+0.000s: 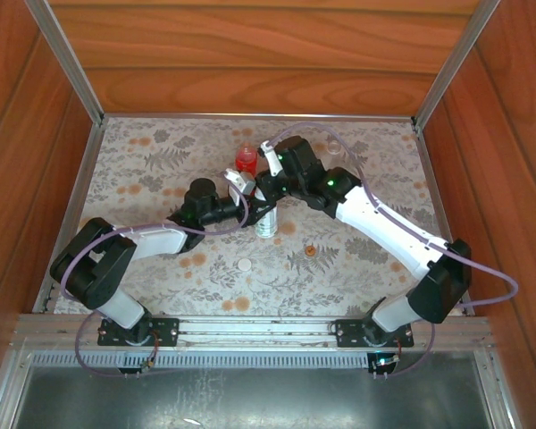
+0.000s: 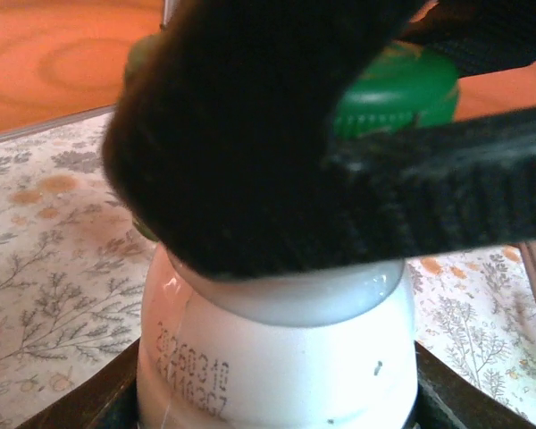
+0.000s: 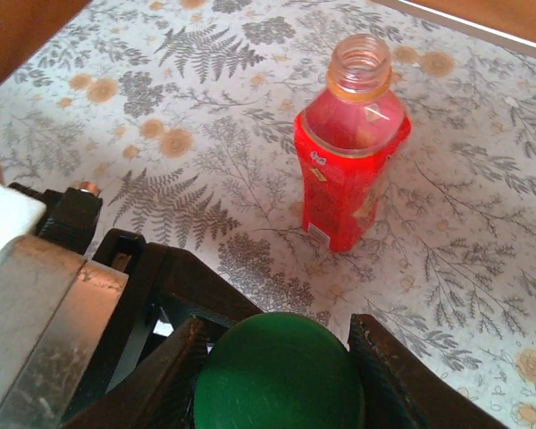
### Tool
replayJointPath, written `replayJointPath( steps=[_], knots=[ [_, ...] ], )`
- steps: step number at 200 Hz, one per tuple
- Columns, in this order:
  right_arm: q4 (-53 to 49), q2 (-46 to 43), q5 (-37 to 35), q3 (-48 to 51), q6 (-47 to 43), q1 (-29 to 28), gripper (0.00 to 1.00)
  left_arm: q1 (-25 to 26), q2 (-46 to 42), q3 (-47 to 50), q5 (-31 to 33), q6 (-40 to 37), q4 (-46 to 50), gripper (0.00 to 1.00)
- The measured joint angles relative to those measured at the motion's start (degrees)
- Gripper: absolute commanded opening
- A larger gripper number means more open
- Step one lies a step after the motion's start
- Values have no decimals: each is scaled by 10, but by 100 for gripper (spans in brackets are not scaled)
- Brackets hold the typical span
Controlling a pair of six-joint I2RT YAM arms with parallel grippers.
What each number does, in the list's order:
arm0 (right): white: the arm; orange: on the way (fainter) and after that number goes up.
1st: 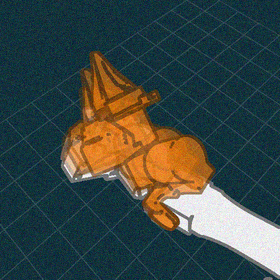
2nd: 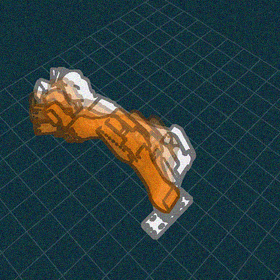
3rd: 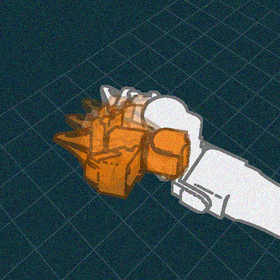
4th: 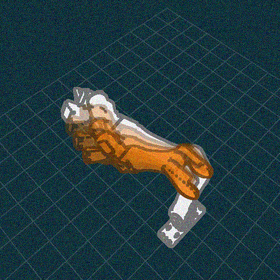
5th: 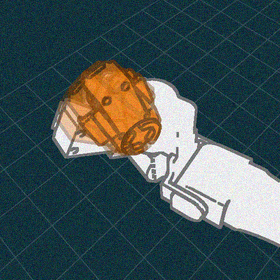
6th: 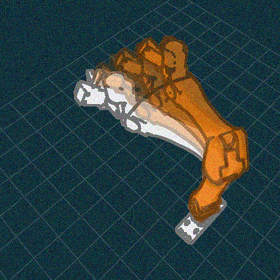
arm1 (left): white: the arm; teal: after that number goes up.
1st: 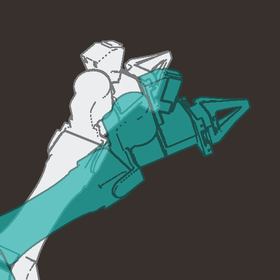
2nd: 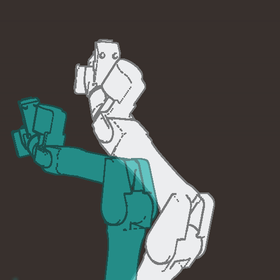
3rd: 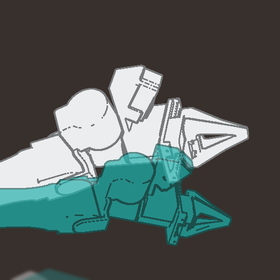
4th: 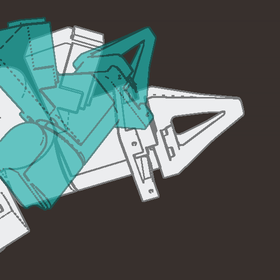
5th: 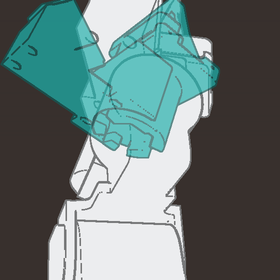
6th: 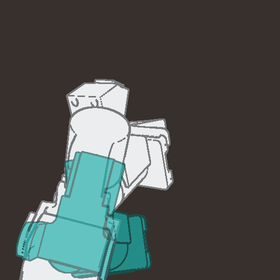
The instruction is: Screw on the bottle caps
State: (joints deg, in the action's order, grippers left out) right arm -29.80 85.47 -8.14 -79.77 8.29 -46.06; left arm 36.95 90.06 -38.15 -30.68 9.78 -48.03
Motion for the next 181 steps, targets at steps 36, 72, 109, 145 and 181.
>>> replayJointPath(
  steps=[36, 72, 109, 145, 181],
  knots=[
    [9, -19, 6, 21, -19, 4, 63, -2, -1, 2, 10, -9, -4, 53],
    [28, -121, 109, 90, -65, 31, 75, -25, -30, 29, -39, -23, -6, 53],
    [40, -201, 252, 99, -120, 55, 77, -36, -56, 52, -159, -35, -8, 53],
    [16, -182, 362, 73, -169, 60, 77, -36, -66, 52, -269, -33, -8, 53],
    [-1, -128, 426, 56, -201, 60, 76, -32, -70, 47, -330, -22, -8, 53]
  ],
)
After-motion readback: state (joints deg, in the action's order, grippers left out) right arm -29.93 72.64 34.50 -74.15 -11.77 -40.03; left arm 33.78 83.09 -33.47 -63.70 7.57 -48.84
